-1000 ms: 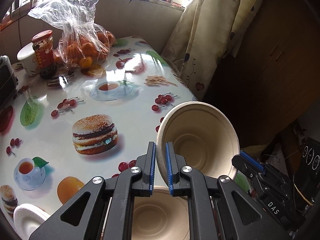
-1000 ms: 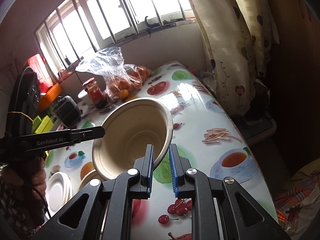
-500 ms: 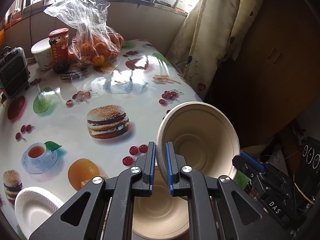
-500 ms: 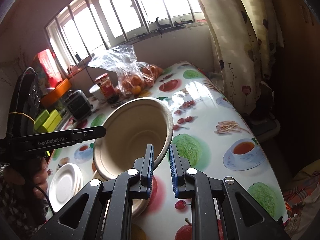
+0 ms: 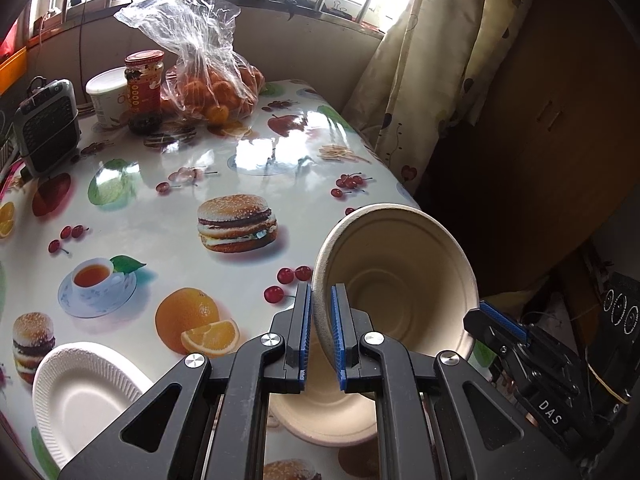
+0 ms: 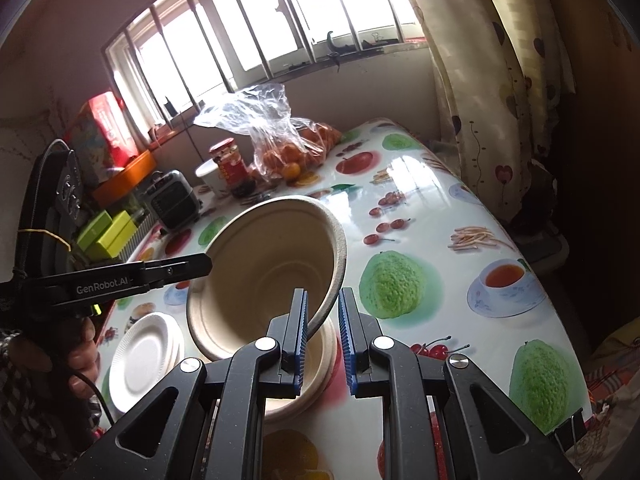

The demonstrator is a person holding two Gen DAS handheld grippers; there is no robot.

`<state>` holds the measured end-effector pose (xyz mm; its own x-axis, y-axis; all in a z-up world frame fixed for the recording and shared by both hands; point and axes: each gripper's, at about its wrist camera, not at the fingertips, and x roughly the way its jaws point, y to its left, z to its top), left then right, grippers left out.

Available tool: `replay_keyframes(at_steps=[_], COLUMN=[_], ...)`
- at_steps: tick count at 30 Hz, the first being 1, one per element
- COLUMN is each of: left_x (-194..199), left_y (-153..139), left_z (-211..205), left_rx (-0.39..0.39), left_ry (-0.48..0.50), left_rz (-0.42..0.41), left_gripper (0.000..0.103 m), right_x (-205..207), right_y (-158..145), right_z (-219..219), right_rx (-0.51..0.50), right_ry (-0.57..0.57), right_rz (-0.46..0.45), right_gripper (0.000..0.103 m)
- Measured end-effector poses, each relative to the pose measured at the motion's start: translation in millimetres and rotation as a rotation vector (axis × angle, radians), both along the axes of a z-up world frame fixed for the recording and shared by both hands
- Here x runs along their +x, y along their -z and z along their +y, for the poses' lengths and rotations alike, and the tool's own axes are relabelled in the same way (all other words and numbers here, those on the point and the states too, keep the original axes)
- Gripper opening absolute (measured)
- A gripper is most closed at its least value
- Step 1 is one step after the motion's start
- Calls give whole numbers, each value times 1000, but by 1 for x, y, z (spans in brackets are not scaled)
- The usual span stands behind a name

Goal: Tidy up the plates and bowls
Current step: 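Nest the left tool's beige bowl into the right tool's bowl while both hold rims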

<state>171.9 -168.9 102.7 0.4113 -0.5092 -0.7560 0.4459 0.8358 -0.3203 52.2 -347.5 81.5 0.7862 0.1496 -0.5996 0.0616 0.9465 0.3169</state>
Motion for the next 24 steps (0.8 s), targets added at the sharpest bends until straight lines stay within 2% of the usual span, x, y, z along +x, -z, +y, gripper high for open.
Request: replay_keyframes(at_steps=[24], left_x=[-24], left_y=[28], left_z=[34], left_rx=[15], left_ry=[-57], left_rz=[45], left_gripper=[11], right_x=[-11], right_y=[24], right_z=[31], right_rx=[12], right_ry=[-47], right_rz=[42], right_gripper=[15])
